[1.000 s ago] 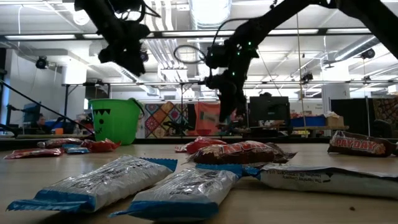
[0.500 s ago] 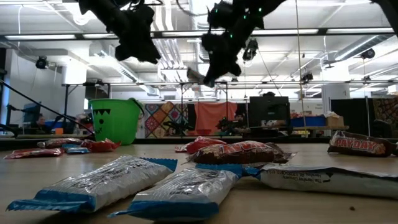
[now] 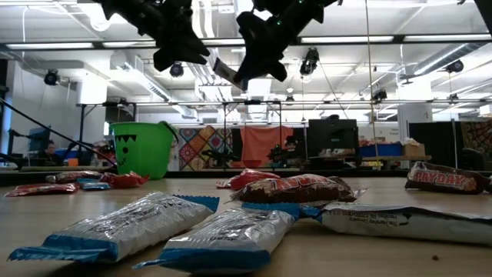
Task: Sort candy
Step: Put the white chocolate into the black bucket
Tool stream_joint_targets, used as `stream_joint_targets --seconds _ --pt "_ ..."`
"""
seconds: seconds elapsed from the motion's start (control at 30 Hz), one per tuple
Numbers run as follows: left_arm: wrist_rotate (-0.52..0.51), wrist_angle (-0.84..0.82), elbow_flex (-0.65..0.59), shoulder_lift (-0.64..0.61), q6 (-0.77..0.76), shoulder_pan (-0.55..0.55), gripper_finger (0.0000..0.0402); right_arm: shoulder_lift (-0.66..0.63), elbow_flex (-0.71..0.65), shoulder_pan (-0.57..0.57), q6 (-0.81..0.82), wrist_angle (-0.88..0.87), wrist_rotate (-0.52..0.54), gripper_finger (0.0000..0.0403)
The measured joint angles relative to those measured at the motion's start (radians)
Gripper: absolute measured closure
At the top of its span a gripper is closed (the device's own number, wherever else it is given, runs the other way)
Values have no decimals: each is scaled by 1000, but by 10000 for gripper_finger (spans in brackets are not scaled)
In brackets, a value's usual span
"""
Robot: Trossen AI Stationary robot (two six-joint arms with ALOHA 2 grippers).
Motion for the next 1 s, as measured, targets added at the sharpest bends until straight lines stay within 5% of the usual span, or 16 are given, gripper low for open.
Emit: stream_joint_targets --seconds 0.5,0.8,1.0 --pt "2 -47 33 1 102 -3 290 -3 0 11 -1 57 1 390" --pt "-18 -125 33 0 429 -3 260 -7 0 10 -17 37 -2 390" --pt "-117 -131 33 -1 660 -3 253 -7 0 10 -21 -9 -2 390"
